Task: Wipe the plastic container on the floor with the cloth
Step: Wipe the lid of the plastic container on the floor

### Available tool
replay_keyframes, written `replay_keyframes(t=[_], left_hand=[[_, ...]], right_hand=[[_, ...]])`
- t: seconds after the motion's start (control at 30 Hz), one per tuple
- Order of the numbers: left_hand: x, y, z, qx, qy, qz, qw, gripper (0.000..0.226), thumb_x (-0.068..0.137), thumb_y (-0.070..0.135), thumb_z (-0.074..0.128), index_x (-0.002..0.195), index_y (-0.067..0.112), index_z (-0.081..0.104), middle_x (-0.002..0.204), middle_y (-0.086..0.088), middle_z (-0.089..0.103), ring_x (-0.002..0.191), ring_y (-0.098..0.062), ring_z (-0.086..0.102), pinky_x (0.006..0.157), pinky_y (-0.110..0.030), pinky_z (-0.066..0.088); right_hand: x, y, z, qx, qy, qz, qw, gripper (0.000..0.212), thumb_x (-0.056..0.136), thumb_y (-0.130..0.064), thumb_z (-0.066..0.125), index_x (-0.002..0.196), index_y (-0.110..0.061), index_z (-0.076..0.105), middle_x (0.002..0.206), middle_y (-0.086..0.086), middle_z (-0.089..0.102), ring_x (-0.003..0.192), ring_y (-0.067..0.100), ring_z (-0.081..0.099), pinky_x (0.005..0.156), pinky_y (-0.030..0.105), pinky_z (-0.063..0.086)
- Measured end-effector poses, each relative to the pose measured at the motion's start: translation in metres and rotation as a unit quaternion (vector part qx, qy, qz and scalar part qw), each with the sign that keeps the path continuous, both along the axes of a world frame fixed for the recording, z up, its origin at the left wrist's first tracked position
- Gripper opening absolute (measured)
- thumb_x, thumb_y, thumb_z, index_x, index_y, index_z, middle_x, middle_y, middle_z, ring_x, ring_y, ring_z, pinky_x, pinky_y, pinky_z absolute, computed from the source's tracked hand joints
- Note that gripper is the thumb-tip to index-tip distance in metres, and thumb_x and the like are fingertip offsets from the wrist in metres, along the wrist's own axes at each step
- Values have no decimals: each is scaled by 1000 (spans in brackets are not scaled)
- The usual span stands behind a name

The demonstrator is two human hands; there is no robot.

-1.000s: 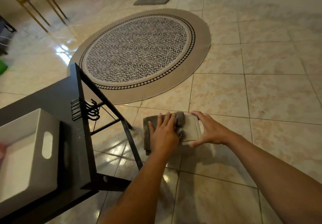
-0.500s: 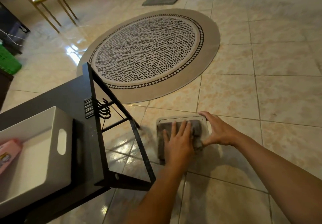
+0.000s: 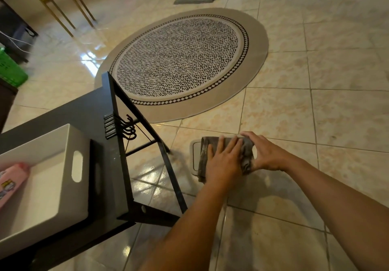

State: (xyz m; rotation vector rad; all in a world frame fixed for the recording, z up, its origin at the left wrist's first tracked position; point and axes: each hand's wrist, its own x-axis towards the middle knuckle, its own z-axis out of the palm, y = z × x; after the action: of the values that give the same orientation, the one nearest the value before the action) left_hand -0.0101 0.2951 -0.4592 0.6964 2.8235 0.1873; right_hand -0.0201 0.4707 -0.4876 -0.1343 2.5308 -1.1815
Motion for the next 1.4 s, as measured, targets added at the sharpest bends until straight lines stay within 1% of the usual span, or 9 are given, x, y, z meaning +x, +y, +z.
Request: replay_keyframes(t=[0.17, 0.37, 0.5, 0.57, 0.7, 0.87, 1.03, 1.2, 1.4], left_hand=[[-8, -38, -6, 17, 14, 132, 991, 78, 94, 35, 51, 152, 30, 0, 160, 6, -6, 144, -27, -16, 115, -58, -6], [11, 0, 1, 6, -2, 0, 1000, 82, 91, 48, 53, 153, 31, 1, 161, 5, -4, 144, -26, -17, 112, -53, -14], [-22, -25, 4, -2, -2, 61, 998, 80, 92, 37, 55, 152, 32, 3, 161, 5, -2, 145, -26, -14, 113, -54, -10], [-16, -40, 2, 5, 2, 77, 997, 74, 95, 34, 51, 152, 33, 4, 161, 7, -3, 145, -25, -15, 113, -55, -10], [6, -23, 0, 47, -8, -36, 998, 63, 97, 40, 43, 151, 34, 11, 161, 9, 2, 144, -22, -17, 114, -55, -11], [-21, -2, 5, 11, -10, -90, 996, 73, 93, 44, 51, 152, 35, 9, 161, 8, 5, 146, -23, -10, 115, -56, -9], [-20, -35, 1, 23, 9, 29, 999, 69, 95, 29, 50, 151, 37, 10, 161, 8, 1, 145, -22, -14, 115, -56, -8], [-3, -18, 6, 75, -51, -87, 992, 64, 92, 19, 53, 147, 38, 26, 161, 8, 9, 146, -19, -12, 114, -56, -13], [-7, -38, 15, 63, -78, -58, 993, 65, 88, 5, 49, 140, 43, 38, 160, 11, 8, 145, -14, -13, 111, -58, -18]], right_hand=[[3, -1, 1, 14, -14, -7, 1000, 129, 48, -55, 92, 151, -36, 18, 149, 5, 33, 138, 24, 33, 109, 38, 35], [-4, -2, 2, 12, -14, -2, 1000, 118, 54, -34, 92, 149, -35, 21, 144, 12, 38, 134, 30, 38, 105, 39, 42], [-2, -3, 4, 13, -15, -3, 1000, 126, 47, -54, 93, 149, -34, 21, 145, 7, 38, 135, 26, 36, 109, 40, 37], [-2, -4, 5, 12, -21, -2, 1000, 129, 47, -55, 93, 151, -34, 19, 149, 7, 34, 138, 24, 32, 112, 42, 35], [-5, -3, 4, 10, -25, 4, 1000, 122, 48, -46, 90, 148, -39, 20, 146, 9, 37, 135, 28, 37, 108, 43, 41], [-5, -1, 3, -3, -23, 3, 1000, 114, 55, -33, 90, 148, -36, 23, 142, 11, 41, 130, 28, 43, 102, 38, 47], [-6, -1, 5, 12, -25, 12, 1000, 133, 41, -63, 88, 150, -37, 18, 149, 7, 36, 137, 24, 34, 113, 43, 35], [-8, -2, 3, 21, -22, 13, 999, 125, 50, -41, 94, 149, -39, 19, 146, 10, 38, 134, 28, 39, 106, 40, 42], [-7, -3, 5, 30, -33, 10, 999, 130, 42, -54, 90, 148, -41, 17, 146, 8, 37, 135, 27, 37, 108, 46, 40]])
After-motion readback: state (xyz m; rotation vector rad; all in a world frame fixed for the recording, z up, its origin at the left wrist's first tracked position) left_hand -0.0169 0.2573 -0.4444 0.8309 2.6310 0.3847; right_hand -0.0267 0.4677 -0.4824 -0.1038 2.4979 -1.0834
